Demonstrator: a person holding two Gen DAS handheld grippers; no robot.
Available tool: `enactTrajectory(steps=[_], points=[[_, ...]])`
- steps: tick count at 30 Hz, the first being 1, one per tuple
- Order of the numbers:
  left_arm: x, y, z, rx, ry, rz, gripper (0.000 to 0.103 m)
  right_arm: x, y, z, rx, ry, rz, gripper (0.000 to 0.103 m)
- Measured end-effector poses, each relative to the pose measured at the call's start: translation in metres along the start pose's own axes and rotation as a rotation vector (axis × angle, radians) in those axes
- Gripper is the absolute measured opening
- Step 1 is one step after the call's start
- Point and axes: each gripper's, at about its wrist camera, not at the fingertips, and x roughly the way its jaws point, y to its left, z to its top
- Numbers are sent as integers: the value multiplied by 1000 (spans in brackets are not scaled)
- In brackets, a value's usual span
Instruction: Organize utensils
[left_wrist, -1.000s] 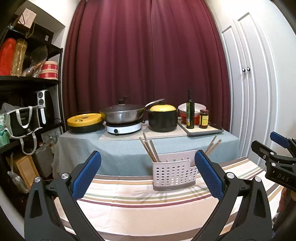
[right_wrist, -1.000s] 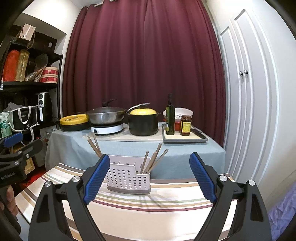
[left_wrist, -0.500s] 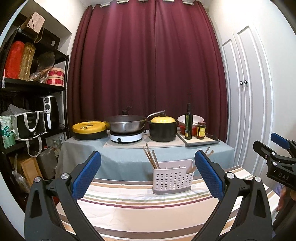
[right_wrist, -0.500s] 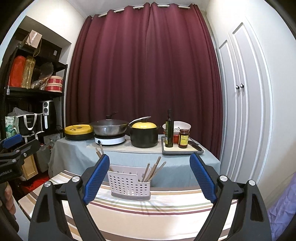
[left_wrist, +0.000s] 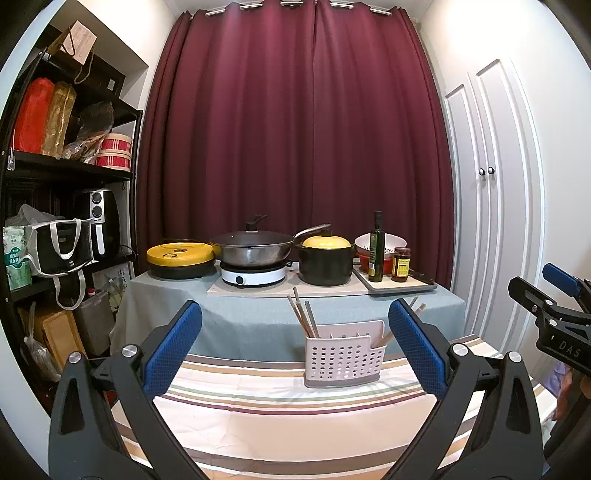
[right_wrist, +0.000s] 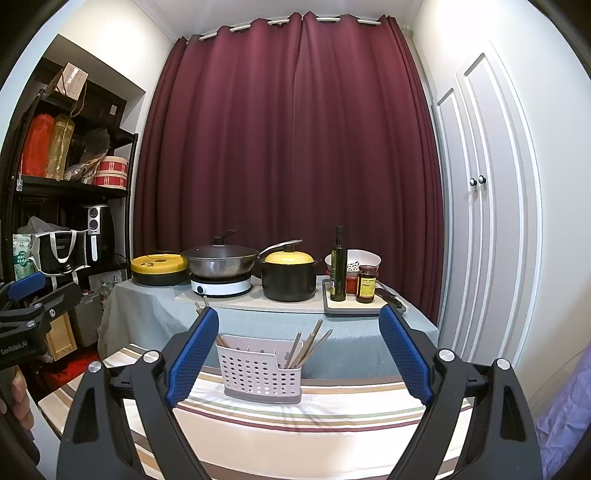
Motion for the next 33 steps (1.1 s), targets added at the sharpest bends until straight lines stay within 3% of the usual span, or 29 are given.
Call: enactTrajectory(steps=[33], points=[[-4, -5, -3, 9, -32, 26, 99, 0, 1, 1, -8, 4, 2, 86]])
